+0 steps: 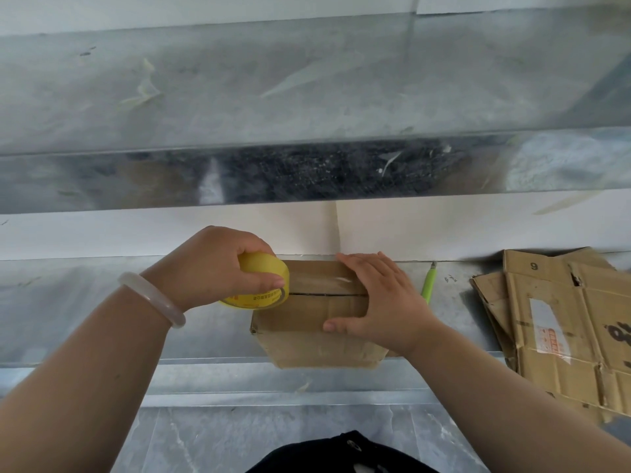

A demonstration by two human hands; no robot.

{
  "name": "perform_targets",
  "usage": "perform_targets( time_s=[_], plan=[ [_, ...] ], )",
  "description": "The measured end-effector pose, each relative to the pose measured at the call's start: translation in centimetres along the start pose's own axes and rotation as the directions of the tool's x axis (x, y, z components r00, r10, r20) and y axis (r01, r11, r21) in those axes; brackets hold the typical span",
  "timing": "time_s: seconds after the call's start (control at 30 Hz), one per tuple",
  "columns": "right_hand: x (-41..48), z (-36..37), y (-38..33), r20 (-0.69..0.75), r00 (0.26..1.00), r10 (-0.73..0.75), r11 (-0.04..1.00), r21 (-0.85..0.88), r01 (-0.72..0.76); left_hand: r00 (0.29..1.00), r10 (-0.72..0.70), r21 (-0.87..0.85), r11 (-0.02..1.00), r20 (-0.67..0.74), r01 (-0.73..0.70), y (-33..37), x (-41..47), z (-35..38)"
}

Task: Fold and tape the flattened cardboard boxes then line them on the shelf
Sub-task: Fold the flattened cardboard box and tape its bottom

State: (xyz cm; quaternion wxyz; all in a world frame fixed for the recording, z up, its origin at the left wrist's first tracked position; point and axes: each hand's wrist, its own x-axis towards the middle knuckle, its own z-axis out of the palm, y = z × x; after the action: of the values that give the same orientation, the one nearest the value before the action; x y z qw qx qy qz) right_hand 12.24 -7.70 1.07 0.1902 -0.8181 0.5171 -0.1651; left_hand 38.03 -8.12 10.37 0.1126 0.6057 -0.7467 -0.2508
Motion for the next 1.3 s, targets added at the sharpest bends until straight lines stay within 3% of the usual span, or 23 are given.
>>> perform_targets(
  time_s=[0.5,0.73,0.9,1.03,1.3],
  plan=[
    [0.6,-0.3,0.0,0.044,0.999,0.020,0.999,0.033,-0.021,0.999,0.026,0.052,0.998,0.031,-0.028,-0.6,0.3,-0.3],
    [0.5,-0.3,-0.1,0.054,0.998,0.039,0.999,0.017,-0.040,0.997,0.072,-0.101,0.992,-0.020,-0.074,-2.2,0.4,-0.5],
    [0.5,-0.3,-0.1,0.052,0.998,0.047,0.999,0.024,-0.048,0.997,0.069,-0.036,0.997,-0.023,-0.070,-3.0,0.3,-1.0],
    [0.5,-0.3,-0.1,0.048,0.998,0.045,0.999,0.024,-0.046,0.999,0.023,0.151,0.988,-0.031,-0.018,-3.9,0.2,-1.5],
    [0.4,-0.4,-0.3,0.052,0.998,0.020,1.000,-0.001,-0.020,0.999,-0.041,0.046,0.998,0.032,0.039,-6.4,0.3,0.7]
  ],
)
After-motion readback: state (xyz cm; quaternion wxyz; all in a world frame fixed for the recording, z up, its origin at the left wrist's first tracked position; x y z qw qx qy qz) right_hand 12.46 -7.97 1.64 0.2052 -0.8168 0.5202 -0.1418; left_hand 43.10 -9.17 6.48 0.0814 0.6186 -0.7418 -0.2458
